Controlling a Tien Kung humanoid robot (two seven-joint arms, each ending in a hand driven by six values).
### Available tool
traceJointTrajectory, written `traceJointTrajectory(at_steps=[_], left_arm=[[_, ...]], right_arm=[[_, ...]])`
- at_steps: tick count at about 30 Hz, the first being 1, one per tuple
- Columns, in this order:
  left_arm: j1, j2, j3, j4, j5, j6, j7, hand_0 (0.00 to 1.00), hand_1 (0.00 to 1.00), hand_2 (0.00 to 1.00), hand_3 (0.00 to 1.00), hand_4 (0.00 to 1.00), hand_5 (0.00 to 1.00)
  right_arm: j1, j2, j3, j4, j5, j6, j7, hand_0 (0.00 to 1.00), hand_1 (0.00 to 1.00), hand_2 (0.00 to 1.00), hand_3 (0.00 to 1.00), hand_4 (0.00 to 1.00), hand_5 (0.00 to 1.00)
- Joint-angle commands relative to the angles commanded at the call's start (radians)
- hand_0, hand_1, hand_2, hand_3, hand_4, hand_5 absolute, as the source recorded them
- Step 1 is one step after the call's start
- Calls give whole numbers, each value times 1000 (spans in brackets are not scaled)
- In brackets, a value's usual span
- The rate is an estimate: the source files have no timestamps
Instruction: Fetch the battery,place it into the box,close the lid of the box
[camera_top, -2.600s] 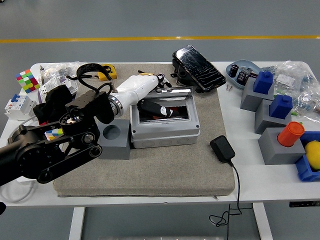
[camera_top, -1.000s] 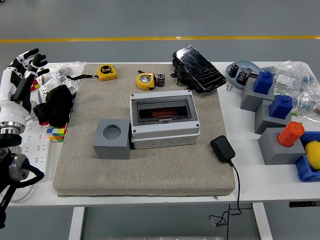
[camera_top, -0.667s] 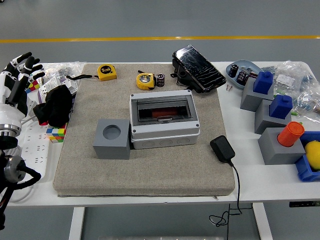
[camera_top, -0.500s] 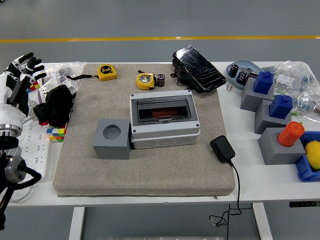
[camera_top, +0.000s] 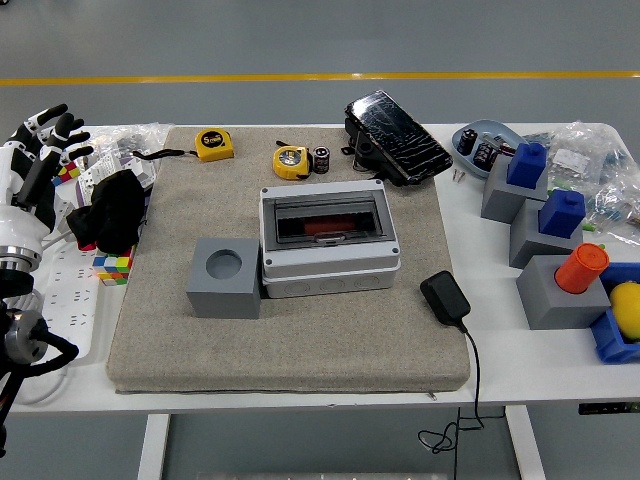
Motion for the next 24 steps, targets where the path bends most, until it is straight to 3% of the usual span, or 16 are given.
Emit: traceJointTrajectory(at_steps=[24], left_arm=[[-4, 2, -31, -22, 20, -1, 15, 503, 599, 615, 698, 998, 603]], right_arm=[[34, -4, -14, 1, 4, -2, -2, 676, 679, 706, 556, 910, 517]])
